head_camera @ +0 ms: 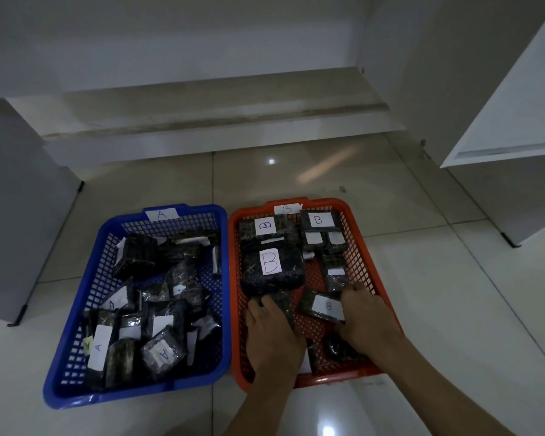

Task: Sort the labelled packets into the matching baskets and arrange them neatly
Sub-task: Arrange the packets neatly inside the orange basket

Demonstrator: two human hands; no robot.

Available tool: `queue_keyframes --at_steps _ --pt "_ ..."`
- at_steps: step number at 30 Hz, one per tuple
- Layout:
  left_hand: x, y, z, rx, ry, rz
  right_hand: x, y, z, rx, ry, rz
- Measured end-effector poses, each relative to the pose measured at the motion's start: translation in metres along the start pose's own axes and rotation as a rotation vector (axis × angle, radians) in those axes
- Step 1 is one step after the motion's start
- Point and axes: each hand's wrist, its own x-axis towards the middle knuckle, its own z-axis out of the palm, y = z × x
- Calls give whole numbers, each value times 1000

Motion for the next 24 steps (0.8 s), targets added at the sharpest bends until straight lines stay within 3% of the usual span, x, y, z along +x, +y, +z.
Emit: queue_keyframes --at_steps 5,13,17,24 --pt "0 1 0 0 0 -2 0 -1 -4 -56 0 -11" --pt "-1 0 0 -2 0 4 -6 -9 -10 188 67 113" --pt "-1 1 1 4 8 7 0 -17 -7 182 145 121" --pt "-1 2 -2 -9 -11 -4 -1 -32 -4 121 77 102"
